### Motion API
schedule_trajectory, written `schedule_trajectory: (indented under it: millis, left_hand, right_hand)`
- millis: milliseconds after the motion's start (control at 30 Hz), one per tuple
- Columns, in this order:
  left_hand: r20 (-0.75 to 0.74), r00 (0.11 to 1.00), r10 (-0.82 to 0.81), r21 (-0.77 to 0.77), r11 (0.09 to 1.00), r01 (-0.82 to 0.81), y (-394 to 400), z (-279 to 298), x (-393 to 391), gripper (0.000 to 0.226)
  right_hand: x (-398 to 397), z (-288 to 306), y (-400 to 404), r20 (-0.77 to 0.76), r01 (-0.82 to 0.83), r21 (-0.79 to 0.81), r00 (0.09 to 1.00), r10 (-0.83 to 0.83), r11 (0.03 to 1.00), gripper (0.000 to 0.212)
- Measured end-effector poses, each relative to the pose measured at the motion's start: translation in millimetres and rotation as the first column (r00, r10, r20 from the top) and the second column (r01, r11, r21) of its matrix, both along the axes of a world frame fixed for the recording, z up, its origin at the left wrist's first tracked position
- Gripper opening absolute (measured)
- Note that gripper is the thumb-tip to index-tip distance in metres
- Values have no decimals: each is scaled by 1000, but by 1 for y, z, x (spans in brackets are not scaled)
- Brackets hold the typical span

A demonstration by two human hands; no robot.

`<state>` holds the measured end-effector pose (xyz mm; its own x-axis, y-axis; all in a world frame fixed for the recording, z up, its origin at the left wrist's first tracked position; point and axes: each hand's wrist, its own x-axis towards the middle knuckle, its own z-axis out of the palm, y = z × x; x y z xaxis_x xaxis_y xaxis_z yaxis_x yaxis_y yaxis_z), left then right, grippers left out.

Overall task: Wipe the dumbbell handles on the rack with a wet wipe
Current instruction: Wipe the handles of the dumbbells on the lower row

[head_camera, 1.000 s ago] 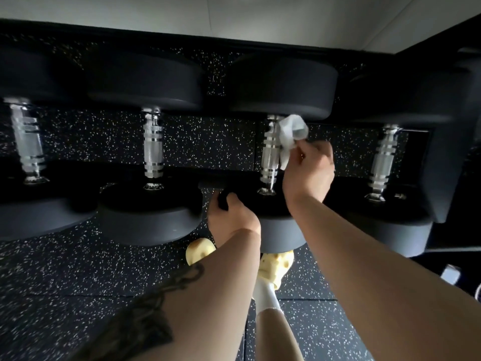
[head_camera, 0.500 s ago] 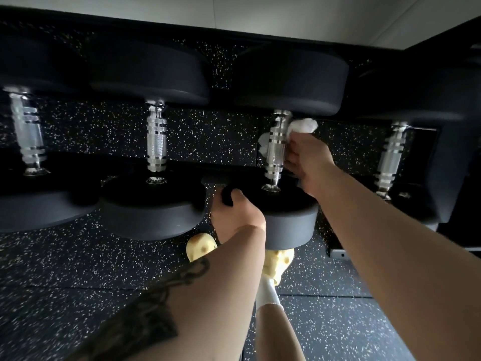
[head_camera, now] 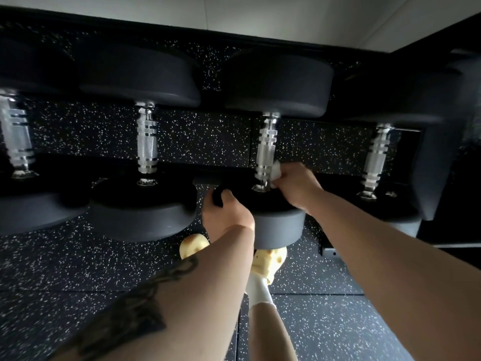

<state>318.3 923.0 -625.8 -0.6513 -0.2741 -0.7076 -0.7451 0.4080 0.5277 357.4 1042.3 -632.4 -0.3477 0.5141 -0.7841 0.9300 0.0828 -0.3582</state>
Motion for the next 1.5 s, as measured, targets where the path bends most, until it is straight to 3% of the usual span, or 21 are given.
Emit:
schedule_trajectory:
  millis: [200, 367, 533, 733, 833, 900, 1000, 1100, 1267, 1400, 1500]
  left_hand:
    - [-4, 1000, -11, -5, 1000, 11, 0, 0, 0, 27]
    - [-14, 1000, -6, -16, 1000, 6, -1, -2, 0, 28]
    - [-26, 1000, 5, -21, 1000, -5, -1, -5, 1, 27]
    - [-23, 1000, -6, -24, 1000, 6, -1, -2, 0, 30]
    - [-36, 999, -14, -20, 1000, 13, -2, -5, 1, 30]
    - [-34, 999, -6, -15, 1000, 6, -2, -5, 0, 28]
    - [-6, 1000, -1, -12, 1000, 1, -2, -6, 0, 20]
    - [0, 1000, 2, -9, 1000, -2, -2, -4, -1, 21]
    - [-10, 1000, -9, -19, 1000, 9, -2, -6, 1, 27]
    - [4, 1000, -7, -19, 1000, 7, -1, -5, 0, 29]
    - [16, 1000, -10, 12, 1000, 10, -2, -6, 0, 29]
  right_hand:
    - [12, 18, -3, 45, -234, 153, 972, 230, 960, 20]
    - [13, 36, -11, 44, -408, 168, 912, 407, 897, 21]
    - [-1, 31, -19, -1, -261, 308, 962, 274, 915, 12]
    - [-37, 21, -36, 97, -429, 395, 899, 428, 812, 8]
    - [-22, 28, -26, 80, -349, 407, 934, 348, 844, 9]
    - [-8, 33, -23, -24, -240, 465, 959, 283, 852, 8]
    - [-11, 34, -14, -345, -10, 645, 888, 303, 764, 11]
    - [-29, 25, -1, -480, 158, 715, 819, 315, 681, 12]
    - [-12, -3, -13, -457, 197, 686, 866, 203, 701, 13]
    - [-15, 1, -12, -382, 22, 707, 853, 356, 707, 12]
    - [-30, 6, 7, -355, 96, 731, 899, 257, 675, 14]
